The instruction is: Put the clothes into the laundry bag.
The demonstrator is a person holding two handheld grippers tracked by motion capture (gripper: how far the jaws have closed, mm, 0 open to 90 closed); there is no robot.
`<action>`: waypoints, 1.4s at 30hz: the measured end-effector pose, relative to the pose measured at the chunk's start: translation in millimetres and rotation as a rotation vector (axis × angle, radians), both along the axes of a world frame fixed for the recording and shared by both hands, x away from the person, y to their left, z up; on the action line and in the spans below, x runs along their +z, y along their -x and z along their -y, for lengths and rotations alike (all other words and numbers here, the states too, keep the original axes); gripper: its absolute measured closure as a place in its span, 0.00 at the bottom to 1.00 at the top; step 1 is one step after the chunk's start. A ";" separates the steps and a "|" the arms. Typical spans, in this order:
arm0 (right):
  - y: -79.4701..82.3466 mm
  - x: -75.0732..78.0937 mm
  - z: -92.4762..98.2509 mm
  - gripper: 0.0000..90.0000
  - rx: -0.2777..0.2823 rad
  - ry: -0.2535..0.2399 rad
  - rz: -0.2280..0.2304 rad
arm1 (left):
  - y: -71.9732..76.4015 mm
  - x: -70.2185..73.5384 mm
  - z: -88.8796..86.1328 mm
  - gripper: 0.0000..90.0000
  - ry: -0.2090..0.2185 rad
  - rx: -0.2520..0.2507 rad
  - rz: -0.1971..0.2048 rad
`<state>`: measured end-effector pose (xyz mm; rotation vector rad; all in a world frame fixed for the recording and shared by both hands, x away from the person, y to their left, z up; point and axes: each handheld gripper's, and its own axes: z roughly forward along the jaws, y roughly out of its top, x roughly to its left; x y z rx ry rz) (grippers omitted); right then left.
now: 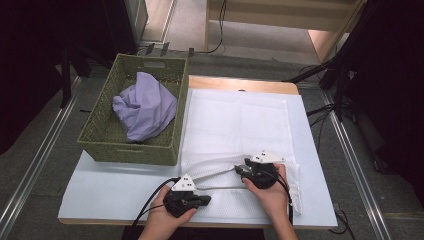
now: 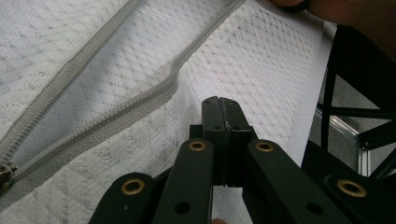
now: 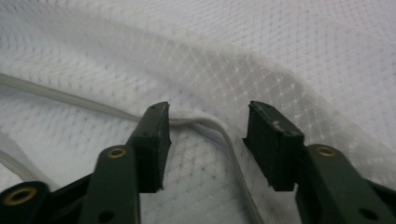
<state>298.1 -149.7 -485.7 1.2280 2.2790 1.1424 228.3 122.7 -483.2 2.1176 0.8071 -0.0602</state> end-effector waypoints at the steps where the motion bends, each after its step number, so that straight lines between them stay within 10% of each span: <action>1: 1.6 -0.2 0.8 0.51 0.002 0.015 0.008 | 0.0 0.0 -0.1 1.00 0.001 0.001 0.000; 8: 6.2 -0.9 7.7 0.44 0.032 0.062 0.017 | -0.2 -0.5 -0.6 1.00 0.007 0.004 -0.006; 17: 11.7 2.9 -1.7 0.99 0.000 0.098 0.061 | -1.2 -0.4 -1.0 1.00 0.007 0.000 -0.012; 23: 20.6 16.8 7.0 0.99 0.168 -0.138 0.001 | -1.5 -0.6 -1.3 1.00 0.012 0.002 -0.018; 26: 21.2 6.6 7.1 0.96 0.134 -0.027 -0.018 | -1.5 -0.5 -1.3 1.00 0.011 0.002 -0.018; 35: 20.1 -0.6 -2.5 0.56 0.045 0.069 0.050 | -1.7 -0.7 -1.3 1.00 0.013 0.001 -0.020; 39: 19.9 0.3 -7.5 0.65 0.012 0.071 0.029 | -1.6 -0.9 -1.3 1.00 0.016 0.002 -0.020; 42: 22.7 1.7 -11.9 0.93 0.003 0.077 0.029 | -1.6 -0.8 -1.3 1.00 0.015 0.003 -0.020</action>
